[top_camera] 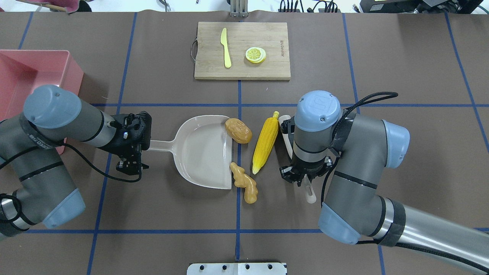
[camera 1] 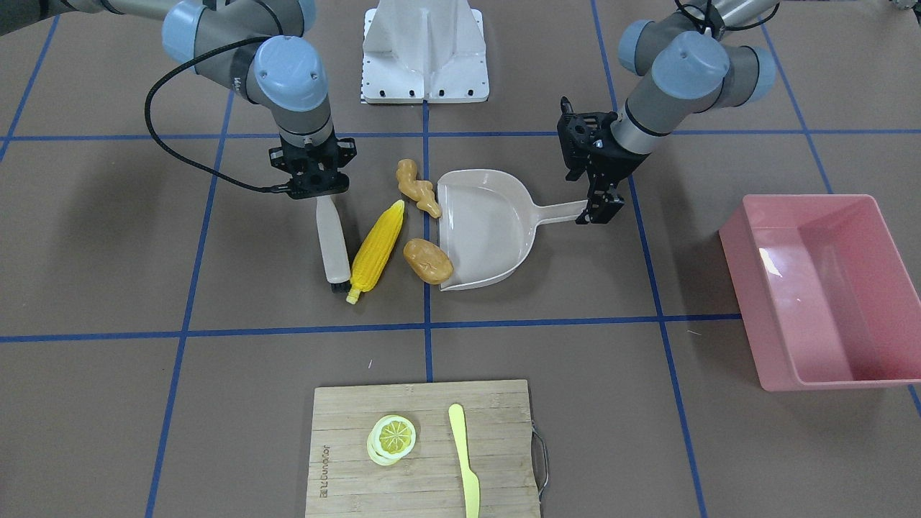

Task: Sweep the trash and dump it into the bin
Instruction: 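Sweep the corn cob and potato into the dustpan with the right gripper's brush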

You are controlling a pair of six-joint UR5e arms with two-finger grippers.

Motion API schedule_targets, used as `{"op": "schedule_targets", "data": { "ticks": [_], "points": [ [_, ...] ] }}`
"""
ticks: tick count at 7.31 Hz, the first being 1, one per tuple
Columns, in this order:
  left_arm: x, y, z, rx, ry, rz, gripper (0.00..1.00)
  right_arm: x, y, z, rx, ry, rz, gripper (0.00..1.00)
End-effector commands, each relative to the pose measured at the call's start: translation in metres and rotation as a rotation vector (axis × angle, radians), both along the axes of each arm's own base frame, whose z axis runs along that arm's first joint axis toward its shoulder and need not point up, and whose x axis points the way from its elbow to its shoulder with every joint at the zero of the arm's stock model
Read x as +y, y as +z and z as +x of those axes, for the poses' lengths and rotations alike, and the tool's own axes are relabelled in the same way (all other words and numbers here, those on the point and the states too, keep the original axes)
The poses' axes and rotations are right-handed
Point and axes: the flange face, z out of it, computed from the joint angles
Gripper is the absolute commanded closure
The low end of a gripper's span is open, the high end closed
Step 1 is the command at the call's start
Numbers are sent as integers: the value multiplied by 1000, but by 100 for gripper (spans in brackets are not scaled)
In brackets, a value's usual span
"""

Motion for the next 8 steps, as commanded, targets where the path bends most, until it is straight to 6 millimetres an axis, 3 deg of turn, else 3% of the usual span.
{"op": "schedule_targets", "data": {
  "ticks": [1,2,4,5,6,8],
  "points": [
    [1,-2,-1,6,6,-2,10,15,-22,-20,-43,24,15,100],
    [1,-2,-1,6,6,-2,10,14,-29,-26,-59,35,13,100],
    [1,-2,-2,7,6,-2,10,1,-13,-53,-140,67,25,100],
    [1,-5,-3,11,5,3,10,-2,-16,-84,-166,70,24,100],
    [3,-3,-5,10,4,0,10,-5,-22,-96,-194,80,23,100],
    [6,-5,-9,14,5,5,10,-5,-47,-95,-243,99,15,100]
  ]
}}
